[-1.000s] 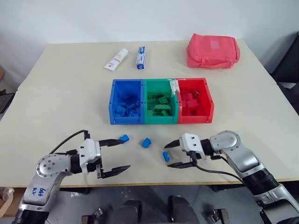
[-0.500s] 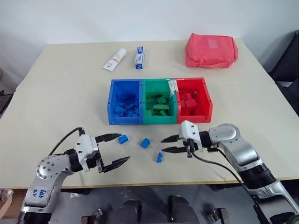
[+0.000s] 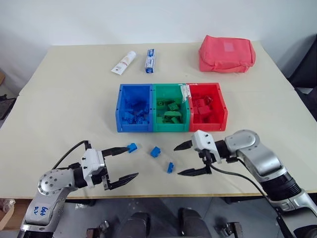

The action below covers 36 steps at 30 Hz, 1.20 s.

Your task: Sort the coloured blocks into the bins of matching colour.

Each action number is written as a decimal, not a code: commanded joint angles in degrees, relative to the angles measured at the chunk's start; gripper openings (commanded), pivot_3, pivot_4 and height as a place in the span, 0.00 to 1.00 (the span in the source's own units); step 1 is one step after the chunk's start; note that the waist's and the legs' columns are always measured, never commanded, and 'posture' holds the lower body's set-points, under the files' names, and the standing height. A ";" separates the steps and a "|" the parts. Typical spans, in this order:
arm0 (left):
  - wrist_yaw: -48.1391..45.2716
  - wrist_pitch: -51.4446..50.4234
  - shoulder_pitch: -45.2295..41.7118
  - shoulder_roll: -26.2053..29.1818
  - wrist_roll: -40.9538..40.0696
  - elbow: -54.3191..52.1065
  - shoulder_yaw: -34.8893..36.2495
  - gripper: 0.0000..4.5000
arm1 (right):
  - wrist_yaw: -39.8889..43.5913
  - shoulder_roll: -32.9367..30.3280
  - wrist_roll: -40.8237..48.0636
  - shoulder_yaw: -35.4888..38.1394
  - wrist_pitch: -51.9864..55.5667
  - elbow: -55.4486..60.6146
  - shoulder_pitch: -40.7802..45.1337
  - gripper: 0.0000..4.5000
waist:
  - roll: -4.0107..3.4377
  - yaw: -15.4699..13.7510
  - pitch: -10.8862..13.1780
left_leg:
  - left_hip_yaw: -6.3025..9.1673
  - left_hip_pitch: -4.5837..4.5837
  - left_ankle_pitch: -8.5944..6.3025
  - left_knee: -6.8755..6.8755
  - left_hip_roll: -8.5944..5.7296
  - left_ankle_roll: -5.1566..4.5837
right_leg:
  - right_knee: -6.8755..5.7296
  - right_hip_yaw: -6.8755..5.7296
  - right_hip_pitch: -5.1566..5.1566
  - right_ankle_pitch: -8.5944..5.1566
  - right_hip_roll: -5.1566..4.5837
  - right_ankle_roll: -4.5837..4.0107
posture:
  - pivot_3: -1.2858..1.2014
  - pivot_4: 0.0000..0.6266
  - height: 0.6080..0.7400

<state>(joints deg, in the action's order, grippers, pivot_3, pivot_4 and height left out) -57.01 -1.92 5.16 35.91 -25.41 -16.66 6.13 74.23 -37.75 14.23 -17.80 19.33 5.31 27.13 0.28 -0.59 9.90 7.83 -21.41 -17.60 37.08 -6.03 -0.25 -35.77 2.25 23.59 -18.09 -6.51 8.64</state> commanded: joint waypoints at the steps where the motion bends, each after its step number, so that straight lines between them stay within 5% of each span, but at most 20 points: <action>1: -0.67 0.90 -0.96 0.46 0.11 -0.18 0.02 1.00 | -4.39 2.05 -1.87 -0.26 -1.20 2.13 -1.25 0.98 | 0.00 0.11 0.00 | -0.01 0.00 0.00 0.01 -0.01 0.00 | -0.01 0.01 0.00 0.00 0.00 0.00 | 0.52 0.24 1.00; 9: -2.63 0.75 -3.15 1.36 -0.13 1.07 -0.55 1.00 | -7.54 4.48 -5.58 -3.29 -3.02 1.13 -4.73 0.98 | 0.00 0.31 0.00 | 0.00 0.01 0.00 0.02 -0.03 0.00 | -0.04 0.00 0.00 0.00 0.03 0.00 | 0.52 0.24 1.00; 12: -3.22 0.60 -4.07 1.55 -0.21 1.58 -0.54 1.00 | -8.35 5.13 -5.96 -3.59 -3.65 0.91 -5.57 0.85 | 0.00 0.54 0.00 | 0.00 0.05 0.01 0.01 -0.03 0.00 | -0.06 0.00 -0.04 0.00 0.05 0.00 | 0.52 0.24 1.00; 19: -3.75 0.47 -4.27 1.30 -0.19 1.74 -0.58 1.00 | -8.51 4.61 -5.79 -3.13 -4.32 2.14 -5.84 0.32 | 0.00 0.61 0.00 | 0.00 0.06 0.01 -0.01 -0.03 0.00 | -0.05 0.01 -0.03 0.00 0.05 0.00 | 0.52 0.24 1.00; 29: 5.41 -1.71 -0.62 -3.22 -3.33 -0.89 6.00 1.00 | -13.98 11.77 6.26 5.30 9.97 5.38 6.90 0.31 | -0.01 0.89 0.01 | -0.04 0.06 0.00 -0.01 0.12 0.09 | -0.10 0.07 0.04 0.01 0.08 -0.05 | 0.52 0.24 1.00; 36: 9.35 -1.46 6.26 -6.48 -4.91 -3.84 10.09 1.00 | -25.46 23.44 -1.49 4.59 5.67 -15.40 25.76 0.31 | -0.01 0.87 0.00 | -0.02 0.05 -0.01 -0.05 0.17 0.14 | -0.11 0.00 0.09 0.01 0.15 -0.17 | 0.52 0.24 1.00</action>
<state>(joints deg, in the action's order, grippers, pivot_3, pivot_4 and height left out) -47.94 -4.56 10.56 29.80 -29.28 -18.56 14.83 51.98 -15.51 14.64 -13.57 27.39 -6.55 50.77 0.27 0.28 9.91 7.79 -21.36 -17.61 37.03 -5.89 -0.11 -35.91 2.27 23.70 -18.08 -6.36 8.47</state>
